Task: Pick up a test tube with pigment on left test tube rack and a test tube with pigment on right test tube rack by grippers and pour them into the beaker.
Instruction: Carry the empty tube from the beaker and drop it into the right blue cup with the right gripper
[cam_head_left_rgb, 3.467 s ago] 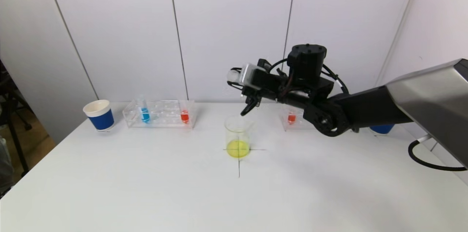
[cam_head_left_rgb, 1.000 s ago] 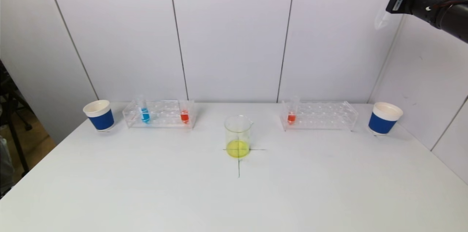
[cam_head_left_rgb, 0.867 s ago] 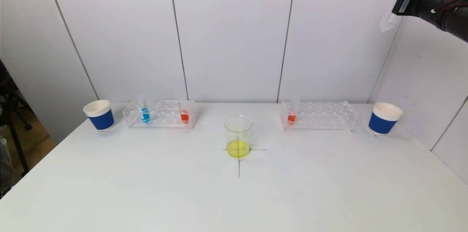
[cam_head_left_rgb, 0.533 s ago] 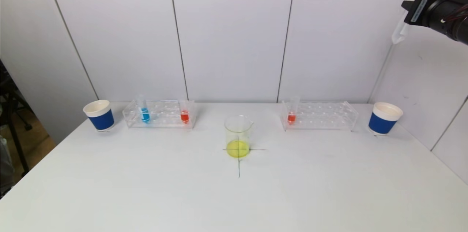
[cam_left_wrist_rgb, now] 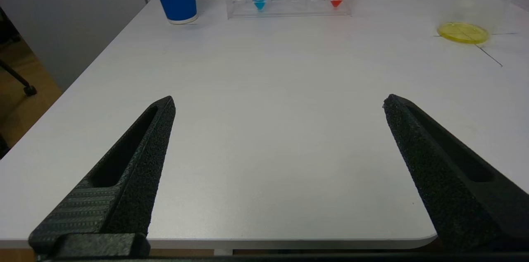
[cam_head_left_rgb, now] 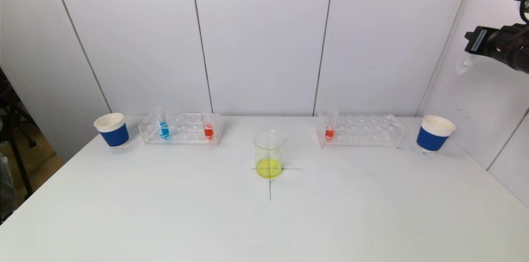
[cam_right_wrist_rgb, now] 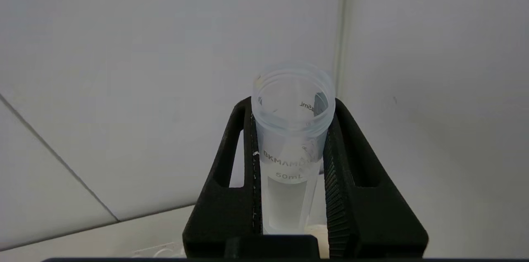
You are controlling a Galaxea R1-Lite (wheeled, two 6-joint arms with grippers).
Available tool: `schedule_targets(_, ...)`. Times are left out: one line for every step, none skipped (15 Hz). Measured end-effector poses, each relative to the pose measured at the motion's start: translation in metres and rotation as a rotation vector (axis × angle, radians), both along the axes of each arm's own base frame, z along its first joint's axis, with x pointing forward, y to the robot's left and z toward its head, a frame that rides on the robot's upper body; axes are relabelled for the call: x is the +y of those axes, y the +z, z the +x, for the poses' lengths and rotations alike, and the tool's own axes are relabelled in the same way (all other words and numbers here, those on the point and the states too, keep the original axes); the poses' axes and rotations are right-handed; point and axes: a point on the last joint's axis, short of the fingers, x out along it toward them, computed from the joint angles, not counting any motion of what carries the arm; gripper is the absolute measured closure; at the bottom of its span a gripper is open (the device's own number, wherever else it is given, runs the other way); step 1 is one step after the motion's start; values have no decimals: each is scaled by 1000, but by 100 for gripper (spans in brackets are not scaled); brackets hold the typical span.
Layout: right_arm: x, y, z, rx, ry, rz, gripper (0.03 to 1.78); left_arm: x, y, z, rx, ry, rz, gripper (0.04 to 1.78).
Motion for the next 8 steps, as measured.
schedule_targets(-6, -8, 5, 13, -12, 9, 133, 0, 0, 0, 1, 0, 0, 6)
schedule_targets(-11, -15, 9, 30, -20, 19, 133, 0, 0, 0, 0, 0, 0, 6)
schedule_targets(-14, -24, 14, 50, -27, 26, 133, 0, 0, 0, 0, 0, 0, 6)
schedule_targets(-16, -32, 17, 72, -31, 31, 133, 0, 0, 0, 0, -1, 0, 6)
schedule_targets(-18, -42, 21, 97, -31, 36, 133, 0, 0, 0, 0, 0, 0, 6)
schedule_targets(-19, -51, 24, 108, -32, 38, 133, 0, 0, 0, 0, 0, 0, 6)
schedule_targets(-20, -58, 26, 109, -35, 39, 133, 0, 0, 0, 0, 0, 0, 6)
schedule_targets(-21, -66, 28, 105, -36, 38, 133, 0, 0, 0, 0, 0, 0, 6)
